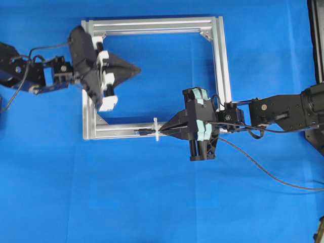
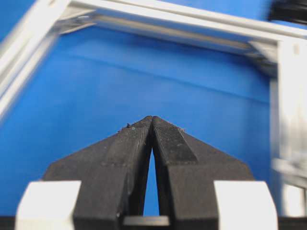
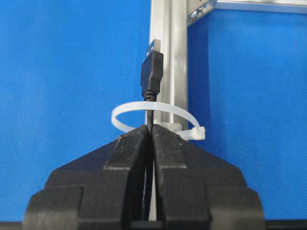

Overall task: Insert the wire through the string loop located in the center.
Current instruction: 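Move the open left gripper to the plug emerging from the loop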

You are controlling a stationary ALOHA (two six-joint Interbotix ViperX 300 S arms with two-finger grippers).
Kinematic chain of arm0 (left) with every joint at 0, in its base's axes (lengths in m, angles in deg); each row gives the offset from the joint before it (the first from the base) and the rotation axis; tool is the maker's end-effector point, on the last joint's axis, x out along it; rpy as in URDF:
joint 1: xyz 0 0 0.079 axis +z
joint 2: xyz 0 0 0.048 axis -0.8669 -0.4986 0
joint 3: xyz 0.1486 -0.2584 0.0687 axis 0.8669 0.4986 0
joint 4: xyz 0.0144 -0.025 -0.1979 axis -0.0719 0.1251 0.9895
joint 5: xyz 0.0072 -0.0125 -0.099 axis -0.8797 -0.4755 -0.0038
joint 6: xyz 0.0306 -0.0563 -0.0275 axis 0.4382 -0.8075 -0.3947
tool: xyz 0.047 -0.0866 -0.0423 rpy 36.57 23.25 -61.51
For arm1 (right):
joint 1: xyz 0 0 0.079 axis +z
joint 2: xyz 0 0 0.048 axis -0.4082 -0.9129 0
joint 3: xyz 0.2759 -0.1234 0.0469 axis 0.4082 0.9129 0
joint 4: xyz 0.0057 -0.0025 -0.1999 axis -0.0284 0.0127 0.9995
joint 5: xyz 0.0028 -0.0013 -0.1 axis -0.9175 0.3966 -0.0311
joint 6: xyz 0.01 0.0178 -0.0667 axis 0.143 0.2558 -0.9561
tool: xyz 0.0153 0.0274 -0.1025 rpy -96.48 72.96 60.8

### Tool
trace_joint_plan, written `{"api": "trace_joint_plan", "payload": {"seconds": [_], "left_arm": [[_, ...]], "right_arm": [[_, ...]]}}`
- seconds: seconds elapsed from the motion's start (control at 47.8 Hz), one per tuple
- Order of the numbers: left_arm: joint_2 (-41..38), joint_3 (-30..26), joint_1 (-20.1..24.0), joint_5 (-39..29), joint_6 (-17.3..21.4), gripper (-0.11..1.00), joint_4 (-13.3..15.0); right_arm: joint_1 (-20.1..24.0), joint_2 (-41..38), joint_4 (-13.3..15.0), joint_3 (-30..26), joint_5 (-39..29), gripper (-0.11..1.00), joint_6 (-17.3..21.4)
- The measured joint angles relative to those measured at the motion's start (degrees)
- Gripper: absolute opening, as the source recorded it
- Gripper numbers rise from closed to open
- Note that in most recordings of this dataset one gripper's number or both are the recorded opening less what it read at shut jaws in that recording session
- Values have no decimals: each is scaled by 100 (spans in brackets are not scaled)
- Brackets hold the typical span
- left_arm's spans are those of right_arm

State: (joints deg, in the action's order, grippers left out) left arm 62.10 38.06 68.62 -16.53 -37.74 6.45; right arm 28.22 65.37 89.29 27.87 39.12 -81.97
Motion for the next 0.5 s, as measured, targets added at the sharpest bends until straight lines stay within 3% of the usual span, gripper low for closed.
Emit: {"api": "trace_joint_plan", "payload": {"seconds": [0.377,0.503], "left_arm": [[105,79,-1389,0,-167,0,0],[105,79,-1608,9,-255,0,0]], "right_arm": [[-9,0,0,-9,0,-2,0],[-9,0,0,0,0,-2,0]]}}
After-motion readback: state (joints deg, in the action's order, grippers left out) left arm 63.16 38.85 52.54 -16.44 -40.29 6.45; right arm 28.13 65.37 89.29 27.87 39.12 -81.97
